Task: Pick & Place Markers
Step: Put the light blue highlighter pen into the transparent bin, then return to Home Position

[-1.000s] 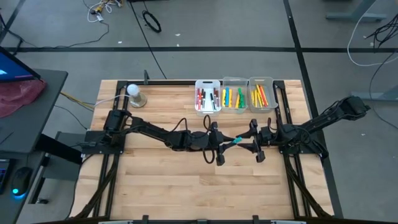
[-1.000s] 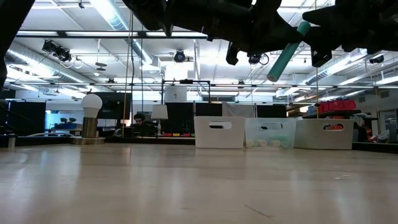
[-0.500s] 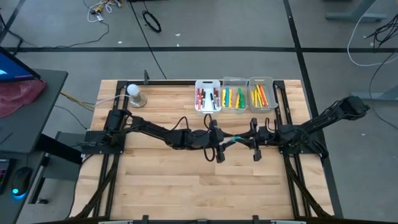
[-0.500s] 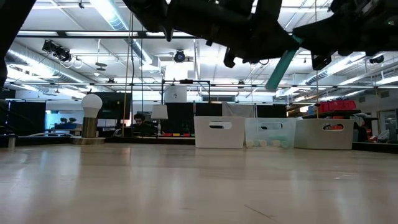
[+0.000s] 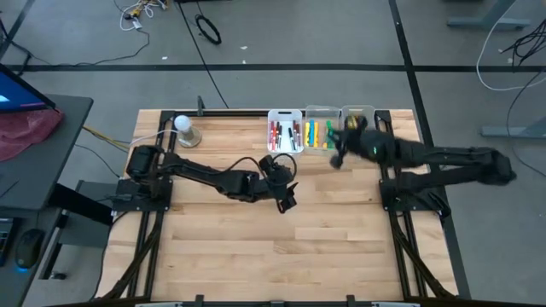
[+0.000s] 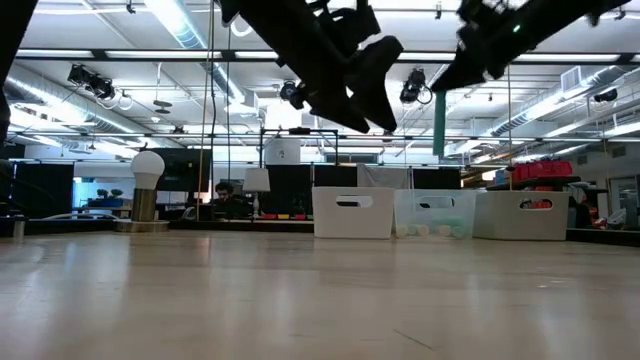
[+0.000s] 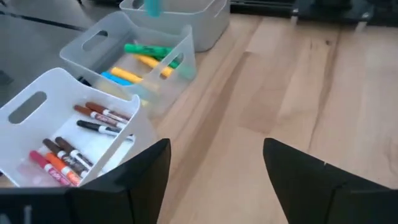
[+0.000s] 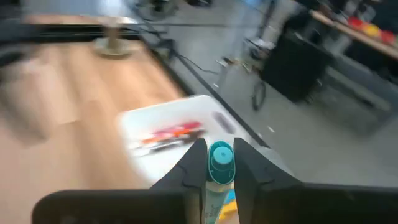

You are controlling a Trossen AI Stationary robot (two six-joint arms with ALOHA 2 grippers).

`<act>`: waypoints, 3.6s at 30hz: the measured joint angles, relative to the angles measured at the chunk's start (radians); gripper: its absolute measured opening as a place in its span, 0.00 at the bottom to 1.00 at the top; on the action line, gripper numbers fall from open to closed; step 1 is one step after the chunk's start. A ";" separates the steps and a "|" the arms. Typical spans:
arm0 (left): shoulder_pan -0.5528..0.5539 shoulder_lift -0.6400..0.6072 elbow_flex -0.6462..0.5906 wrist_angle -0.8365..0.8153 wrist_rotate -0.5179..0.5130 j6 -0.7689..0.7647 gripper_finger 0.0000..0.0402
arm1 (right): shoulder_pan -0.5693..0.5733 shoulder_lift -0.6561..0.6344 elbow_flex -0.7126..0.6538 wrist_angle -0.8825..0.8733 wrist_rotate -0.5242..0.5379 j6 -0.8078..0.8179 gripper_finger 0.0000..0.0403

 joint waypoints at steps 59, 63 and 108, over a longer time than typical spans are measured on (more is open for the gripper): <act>-0.054 0.010 0.000 -0.149 -0.029 -0.050 0.50 | -0.085 -0.103 -0.206 -0.132 -0.611 0.212 0.24; -0.063 0.010 0.000 -0.143 -0.029 -0.050 0.41 | 0.037 -0.319 -0.308 -0.118 -0.625 0.311 0.16; -0.022 -0.335 -0.398 0.327 0.083 0.055 0.00 | 0.265 -0.780 -0.675 0.249 -0.387 0.179 0.00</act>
